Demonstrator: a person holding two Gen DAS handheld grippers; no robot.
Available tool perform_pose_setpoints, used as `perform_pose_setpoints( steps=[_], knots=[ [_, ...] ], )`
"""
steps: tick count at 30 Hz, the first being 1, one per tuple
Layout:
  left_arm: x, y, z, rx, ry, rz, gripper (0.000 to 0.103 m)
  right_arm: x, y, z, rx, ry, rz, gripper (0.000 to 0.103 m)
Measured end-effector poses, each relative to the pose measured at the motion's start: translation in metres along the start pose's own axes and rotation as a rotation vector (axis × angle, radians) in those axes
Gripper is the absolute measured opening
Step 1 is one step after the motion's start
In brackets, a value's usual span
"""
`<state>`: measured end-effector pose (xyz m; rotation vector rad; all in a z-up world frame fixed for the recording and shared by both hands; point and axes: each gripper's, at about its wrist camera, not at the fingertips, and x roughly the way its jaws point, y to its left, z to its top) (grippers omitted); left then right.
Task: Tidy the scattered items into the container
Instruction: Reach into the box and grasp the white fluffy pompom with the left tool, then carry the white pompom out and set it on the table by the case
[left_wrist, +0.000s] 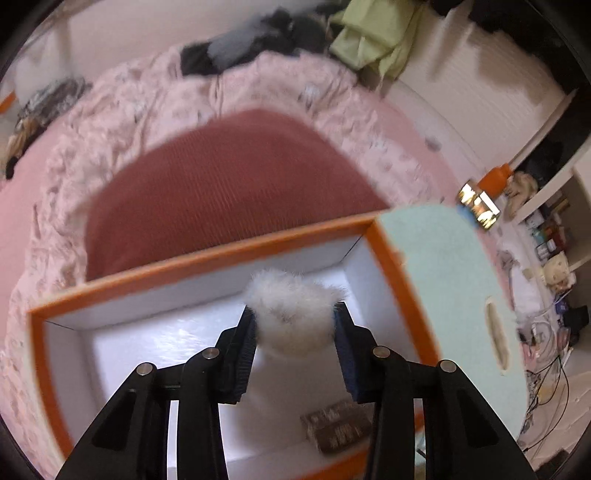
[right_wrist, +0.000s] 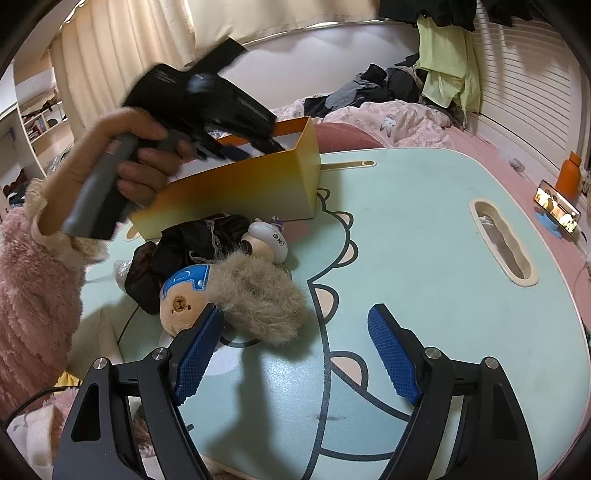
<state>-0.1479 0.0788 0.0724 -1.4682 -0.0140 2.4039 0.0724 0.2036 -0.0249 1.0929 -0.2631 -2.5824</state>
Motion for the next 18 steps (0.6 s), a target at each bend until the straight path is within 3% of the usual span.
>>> perform_pose_setpoints(
  steps=[5, 9, 13, 18],
  knots=[
    [-0.077, 0.001, -0.021, 0.047, -0.131, -0.061, 0.038, -0.001, 0.001, 0.000, 0.002, 0.000, -0.002, 0.080],
    [-0.103, -0.001, -0.058, 0.110, -0.142, -0.088, 0.038, -0.001, 0.001, -0.001, 0.006, -0.002, -0.001, 0.080],
    [-0.098, 0.004, -0.100, 0.165, -0.096, -0.070, 0.038, -0.001, 0.001, -0.001, 0.007, -0.002, 0.000, 0.080],
    [-0.074, 0.026, -0.130, 0.102, -0.079, -0.040, 0.038, -0.001, 0.002, -0.001, 0.006, -0.001, 0.000, 0.080]
  ],
)
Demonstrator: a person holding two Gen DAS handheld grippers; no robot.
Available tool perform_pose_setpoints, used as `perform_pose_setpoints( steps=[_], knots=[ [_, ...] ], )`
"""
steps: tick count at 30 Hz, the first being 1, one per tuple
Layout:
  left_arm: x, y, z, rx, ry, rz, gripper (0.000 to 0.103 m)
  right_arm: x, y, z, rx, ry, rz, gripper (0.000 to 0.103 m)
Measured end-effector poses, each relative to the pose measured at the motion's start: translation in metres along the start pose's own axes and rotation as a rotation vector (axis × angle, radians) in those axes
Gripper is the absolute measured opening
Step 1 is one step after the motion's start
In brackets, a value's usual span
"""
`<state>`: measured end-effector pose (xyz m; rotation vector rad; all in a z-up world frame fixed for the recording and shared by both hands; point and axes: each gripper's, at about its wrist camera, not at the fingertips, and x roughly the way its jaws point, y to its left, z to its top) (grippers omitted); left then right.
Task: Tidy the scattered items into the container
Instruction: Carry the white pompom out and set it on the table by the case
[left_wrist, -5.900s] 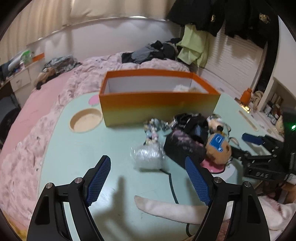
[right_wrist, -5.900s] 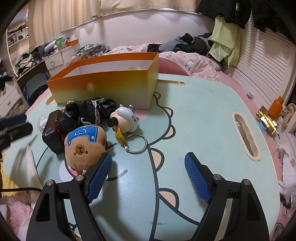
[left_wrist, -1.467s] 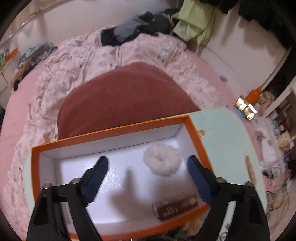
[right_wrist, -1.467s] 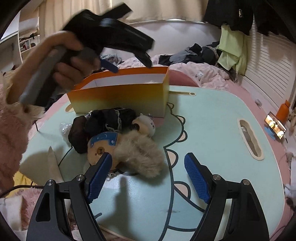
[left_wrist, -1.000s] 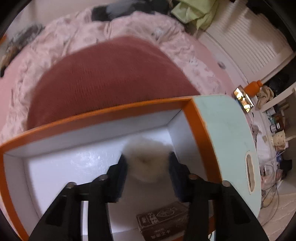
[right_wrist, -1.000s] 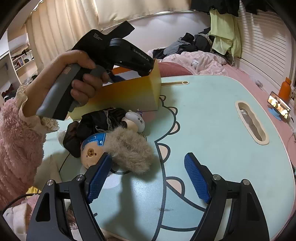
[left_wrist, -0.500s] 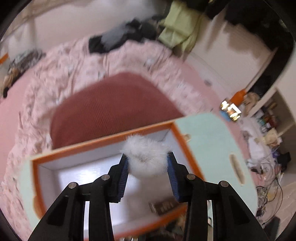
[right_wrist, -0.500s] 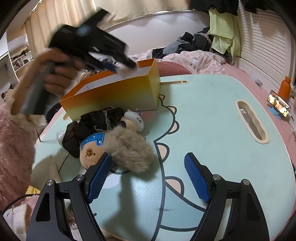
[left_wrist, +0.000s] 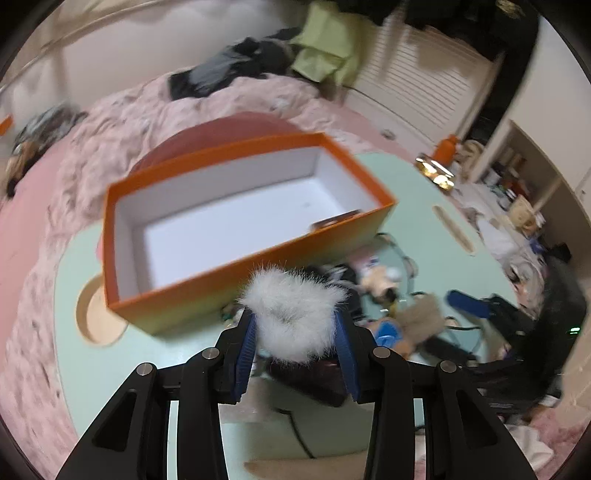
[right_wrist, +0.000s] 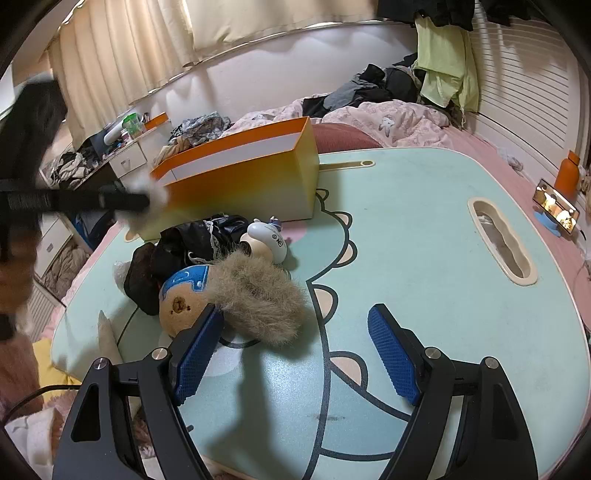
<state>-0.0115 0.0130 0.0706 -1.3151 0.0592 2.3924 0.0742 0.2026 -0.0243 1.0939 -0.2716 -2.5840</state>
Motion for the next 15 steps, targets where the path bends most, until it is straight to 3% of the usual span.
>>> perform_pose_setpoints(
  steps=[3, 7, 11, 15],
  knots=[
    [0.012, 0.010, -0.005, -0.045, -0.016, -0.003, 0.040, 0.000, 0.000, 0.000, 0.000, 0.000, 0.000, 0.080],
    [0.016, 0.019, -0.012, -0.114, -0.034, -0.015, 0.057, -0.001, 0.000, 0.000, -0.001, 0.001, 0.000, 0.080],
    [-0.007, 0.020, -0.021, -0.090, -0.140, 0.082, 0.063, -0.001, -0.001, 0.000, -0.002, 0.002, 0.001, 0.080],
    [-0.035, 0.011, -0.041, -0.044, -0.211, 0.144, 0.078, -0.002, -0.001, 0.000, 0.001, 0.000, -0.003, 0.080]
  ],
)
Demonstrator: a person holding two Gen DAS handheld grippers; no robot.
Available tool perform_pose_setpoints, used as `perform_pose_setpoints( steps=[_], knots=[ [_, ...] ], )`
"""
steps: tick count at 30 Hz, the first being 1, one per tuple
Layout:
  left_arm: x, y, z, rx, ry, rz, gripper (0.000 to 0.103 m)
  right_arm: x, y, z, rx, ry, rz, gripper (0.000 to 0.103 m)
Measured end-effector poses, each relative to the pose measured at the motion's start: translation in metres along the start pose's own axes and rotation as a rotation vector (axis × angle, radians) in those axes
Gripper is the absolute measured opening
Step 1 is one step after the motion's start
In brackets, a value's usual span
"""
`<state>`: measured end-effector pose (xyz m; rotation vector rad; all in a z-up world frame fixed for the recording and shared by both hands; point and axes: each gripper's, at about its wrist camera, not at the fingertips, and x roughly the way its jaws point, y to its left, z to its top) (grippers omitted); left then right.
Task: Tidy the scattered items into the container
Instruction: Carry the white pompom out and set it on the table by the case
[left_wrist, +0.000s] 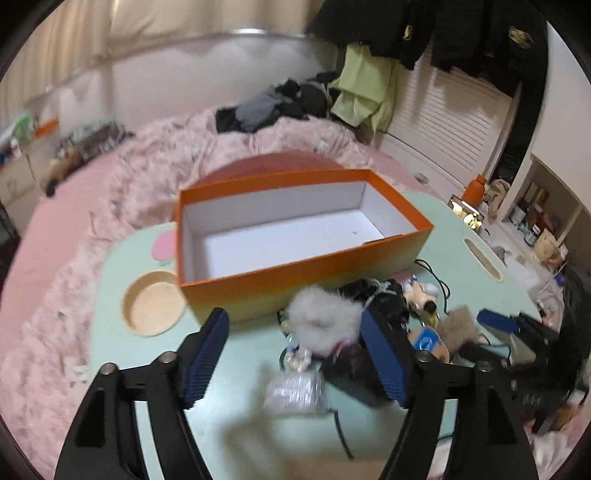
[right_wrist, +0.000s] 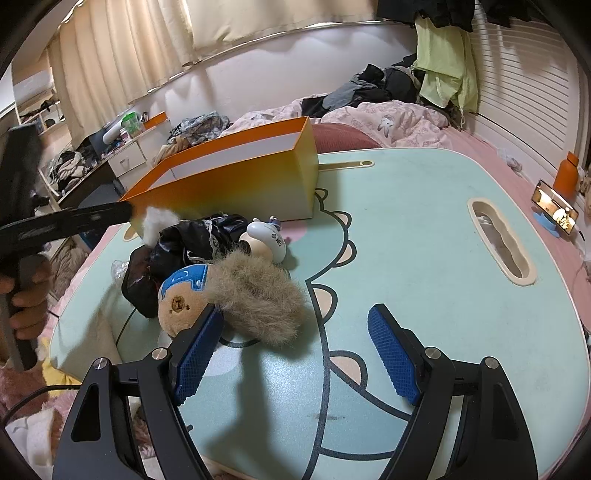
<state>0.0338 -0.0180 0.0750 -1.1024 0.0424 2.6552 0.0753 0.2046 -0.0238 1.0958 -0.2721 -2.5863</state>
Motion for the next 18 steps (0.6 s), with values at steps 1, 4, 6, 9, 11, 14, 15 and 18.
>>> perform_pose_setpoints(
  steps=[1, 4, 6, 9, 11, 14, 15, 18],
  knots=[
    [-0.006, -0.001, -0.007, -0.006, -0.016, 0.027, 0.081, -0.001, 0.000, 0.000, -0.001, -0.003, -0.003, 0.080],
    [-0.012, -0.005, -0.032, -0.009, -0.013, 0.072, 0.083, -0.005, 0.004, 0.005, -0.022, -0.020, -0.022, 0.080],
    [-0.009, -0.008, -0.044, -0.014, 0.005, 0.086, 0.083, -0.010, 0.009, 0.010, -0.051, -0.043, -0.049, 0.080],
    [0.003, -0.008, -0.053, -0.058, 0.034, 0.090, 0.083, -0.016, 0.020, 0.029, -0.103, -0.084, -0.068, 0.080],
    [0.010, -0.005, -0.054, -0.084, 0.045, 0.100, 0.083, -0.018, 0.027, 0.052, -0.105, -0.106, -0.062, 0.080],
    [0.014, -0.004, -0.057, -0.103, 0.022, 0.142, 0.083, -0.013, 0.040, 0.088, -0.105, -0.099, -0.038, 0.080],
    [0.015, -0.003, -0.059, -0.106, 0.015, 0.157, 0.084, -0.008, 0.045, 0.098, -0.107, -0.093, -0.042, 0.080],
    [0.023, -0.001, -0.065, -0.109, 0.038, 0.173, 0.085, 0.017, 0.062, 0.121, -0.109, -0.047, -0.052, 0.080]
  ],
)
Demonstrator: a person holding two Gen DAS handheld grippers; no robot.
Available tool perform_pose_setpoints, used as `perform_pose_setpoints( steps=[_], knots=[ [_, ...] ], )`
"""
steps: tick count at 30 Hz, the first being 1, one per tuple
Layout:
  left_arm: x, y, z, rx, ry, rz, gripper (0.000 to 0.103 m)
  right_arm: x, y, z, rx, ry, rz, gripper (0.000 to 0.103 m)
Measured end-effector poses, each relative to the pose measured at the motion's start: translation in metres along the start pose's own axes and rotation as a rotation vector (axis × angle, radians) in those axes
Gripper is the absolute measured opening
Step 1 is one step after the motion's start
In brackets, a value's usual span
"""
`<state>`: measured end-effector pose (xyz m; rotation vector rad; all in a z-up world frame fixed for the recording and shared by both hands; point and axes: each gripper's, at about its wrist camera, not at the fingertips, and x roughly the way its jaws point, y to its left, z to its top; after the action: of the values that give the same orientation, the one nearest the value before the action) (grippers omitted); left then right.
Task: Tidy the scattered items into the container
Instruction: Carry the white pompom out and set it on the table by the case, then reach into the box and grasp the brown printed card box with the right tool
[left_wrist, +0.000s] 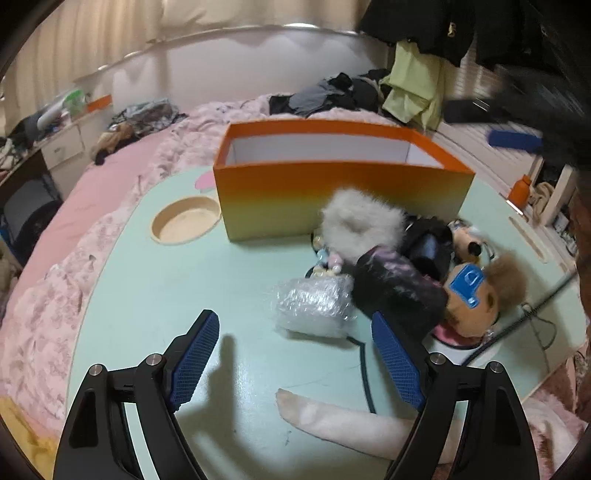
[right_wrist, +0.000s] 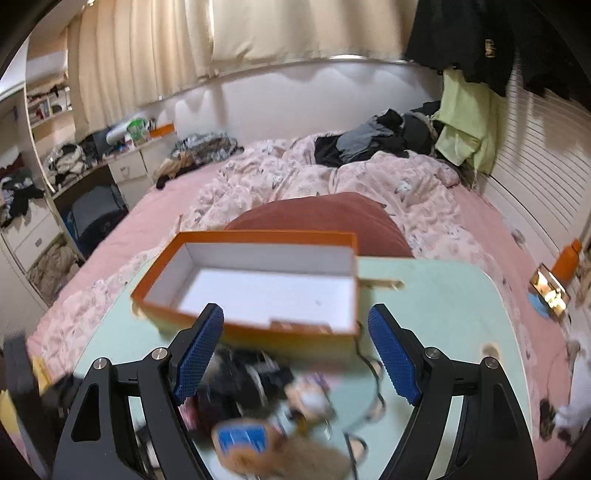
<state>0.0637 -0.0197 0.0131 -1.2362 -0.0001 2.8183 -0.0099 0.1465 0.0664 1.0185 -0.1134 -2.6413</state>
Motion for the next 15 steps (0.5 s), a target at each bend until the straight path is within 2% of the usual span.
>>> perform_pose_setpoints(
  steps=[2, 4, 8, 15],
  knots=[
    [0.005, -0.002, -0.004, 0.008, 0.009, 0.017, 0.088, 0.022, 0.013, 0.006, -0.029, 0.044, -0.017, 0.080],
    [0.006, -0.002, -0.007, 0.010, 0.003, 0.013, 0.097, 0.038, 0.024, 0.005, -0.073, 0.072, -0.050, 0.080],
    [0.009, -0.004, -0.006, 0.007, 0.008, 0.016, 0.099, 0.059, 0.030, -0.002, -0.114, 0.139, -0.071, 0.080],
    [0.009, -0.005, -0.005, 0.008, 0.009, 0.014, 0.101, 0.061, 0.024, -0.003, -0.075, 0.145, -0.056, 0.081]
  ],
)
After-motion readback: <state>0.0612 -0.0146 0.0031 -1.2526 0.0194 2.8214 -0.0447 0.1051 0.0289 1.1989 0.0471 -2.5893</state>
